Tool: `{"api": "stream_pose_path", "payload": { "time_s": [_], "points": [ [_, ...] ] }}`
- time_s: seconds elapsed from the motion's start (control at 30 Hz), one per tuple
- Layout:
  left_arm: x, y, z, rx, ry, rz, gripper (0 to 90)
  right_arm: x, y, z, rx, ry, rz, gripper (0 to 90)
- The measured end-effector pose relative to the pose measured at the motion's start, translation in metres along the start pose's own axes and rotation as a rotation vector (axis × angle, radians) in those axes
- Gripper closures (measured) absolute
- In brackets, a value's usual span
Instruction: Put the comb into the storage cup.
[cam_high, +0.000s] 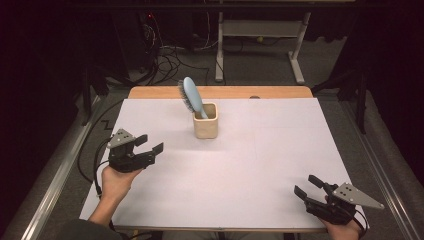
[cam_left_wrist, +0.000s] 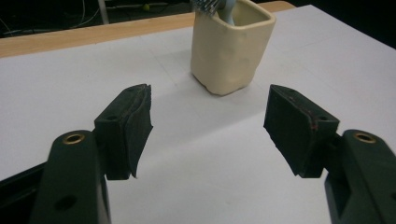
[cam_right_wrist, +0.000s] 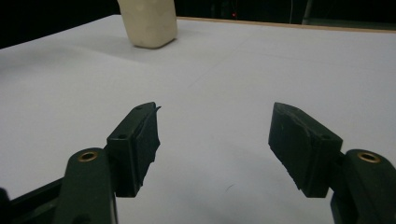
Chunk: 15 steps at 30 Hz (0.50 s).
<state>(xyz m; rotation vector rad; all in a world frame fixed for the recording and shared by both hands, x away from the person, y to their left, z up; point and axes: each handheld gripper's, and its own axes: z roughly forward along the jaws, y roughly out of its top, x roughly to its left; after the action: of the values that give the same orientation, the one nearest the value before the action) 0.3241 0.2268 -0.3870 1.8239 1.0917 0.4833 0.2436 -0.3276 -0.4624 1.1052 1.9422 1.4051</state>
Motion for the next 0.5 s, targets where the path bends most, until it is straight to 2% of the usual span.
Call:
{"api": "stream_pose_path", "payload": {
  "time_s": [0.1, 0.2, 0.5],
  "points": [
    [-0.001, -0.005, -0.001, -0.005, -0.008, -0.013, 32.3, 0.000, 0.000, 0.000, 0.002, 0.001, 0.000, 33.7],
    [-0.002, -0.010, 0.000, 0.008, -0.004, -0.006, 32.0, 0.000, 0.000, 0.000, 0.002, 0.001, 0.001, 33.7],
    [-0.004, -0.021, -0.005, -0.004, 0.012, 0.001, 31.0, -0.001, 0.000, 0.001, 0.003, 0.004, -0.001, 33.7]
  ]
}}
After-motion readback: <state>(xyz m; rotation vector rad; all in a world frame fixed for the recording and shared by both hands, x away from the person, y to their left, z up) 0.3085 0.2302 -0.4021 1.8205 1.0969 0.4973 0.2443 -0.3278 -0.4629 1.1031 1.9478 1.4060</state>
